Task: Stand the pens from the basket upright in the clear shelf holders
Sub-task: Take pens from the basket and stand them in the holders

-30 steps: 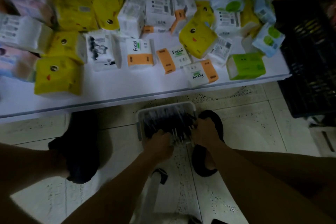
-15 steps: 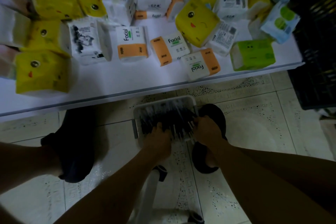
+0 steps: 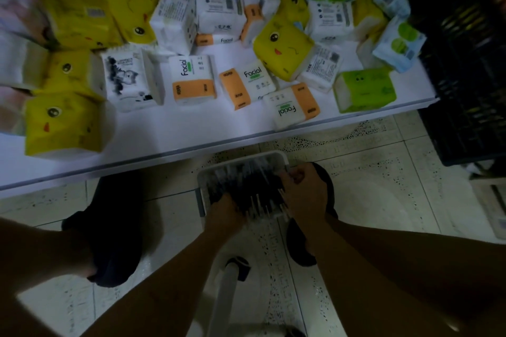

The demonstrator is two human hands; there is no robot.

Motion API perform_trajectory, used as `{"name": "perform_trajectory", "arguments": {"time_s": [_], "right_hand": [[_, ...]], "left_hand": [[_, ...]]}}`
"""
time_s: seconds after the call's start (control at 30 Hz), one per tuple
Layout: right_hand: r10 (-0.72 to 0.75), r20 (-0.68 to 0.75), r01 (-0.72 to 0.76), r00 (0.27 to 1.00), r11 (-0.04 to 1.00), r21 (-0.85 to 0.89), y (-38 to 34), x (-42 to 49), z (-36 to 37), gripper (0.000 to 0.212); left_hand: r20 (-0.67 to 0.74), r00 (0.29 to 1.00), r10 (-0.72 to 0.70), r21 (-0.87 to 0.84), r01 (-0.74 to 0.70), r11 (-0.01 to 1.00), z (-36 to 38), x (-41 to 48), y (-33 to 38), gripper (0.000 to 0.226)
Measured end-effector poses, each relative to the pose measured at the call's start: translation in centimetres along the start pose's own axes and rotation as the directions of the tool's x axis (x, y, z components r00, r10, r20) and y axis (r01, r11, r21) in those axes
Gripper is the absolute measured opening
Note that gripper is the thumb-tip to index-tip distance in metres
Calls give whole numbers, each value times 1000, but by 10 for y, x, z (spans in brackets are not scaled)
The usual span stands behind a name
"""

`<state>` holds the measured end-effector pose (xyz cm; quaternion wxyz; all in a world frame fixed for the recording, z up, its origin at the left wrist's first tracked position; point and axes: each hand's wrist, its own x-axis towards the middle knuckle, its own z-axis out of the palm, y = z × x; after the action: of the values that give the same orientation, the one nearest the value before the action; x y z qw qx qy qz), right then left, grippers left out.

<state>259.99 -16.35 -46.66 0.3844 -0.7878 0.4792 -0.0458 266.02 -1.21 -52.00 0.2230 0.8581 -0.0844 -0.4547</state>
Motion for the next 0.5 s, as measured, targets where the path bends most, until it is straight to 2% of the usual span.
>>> {"name": "perform_trajectory", "arguments": {"time_s": [0.07, 0.13, 0.2, 0.23, 0.3, 0.4, 0.47, 0.5], "right_hand": [[50, -42, -47, 998, 996, 73, -5, 0, 2, 20], [98, -42, -89, 994, 980, 176, -10, 0, 4, 17], [134, 2, -131, 991, 965, 228, -12, -3, 8, 10], [133, 37, -137, 990, 974, 178, -11, -4, 9, 12], [110, 153, -105, 982, 994, -35, -5, -7, 11, 16], [113, 354, 1, 928, 952, -307, 5, -16, 11, 23], [177, 441, 43, 880, 894, -445, 9, -24, 11, 17], [212, 457, 49, 864, 868, -495, 10, -27, 12, 13]], "left_hand": [[41, 996, -74, -161, 80, 984, -7, -8, 2, 23], [102, 985, -138, -303, 163, 939, -13, -14, 5, 4], [182, 957, -226, -419, 284, 863, -20, -20, 10, 26], [218, 941, -260, -435, 332, 837, -23, -24, 11, 31], [216, 936, -279, -428, 348, 834, -30, -32, 13, 33], [92, 964, -251, -386, 267, 883, -36, -36, 6, 29], [-8, 971, -237, -362, 218, 906, -37, -39, -4, 25], [-35, 972, -232, -369, 203, 907, -38, -42, -7, 31]]}}
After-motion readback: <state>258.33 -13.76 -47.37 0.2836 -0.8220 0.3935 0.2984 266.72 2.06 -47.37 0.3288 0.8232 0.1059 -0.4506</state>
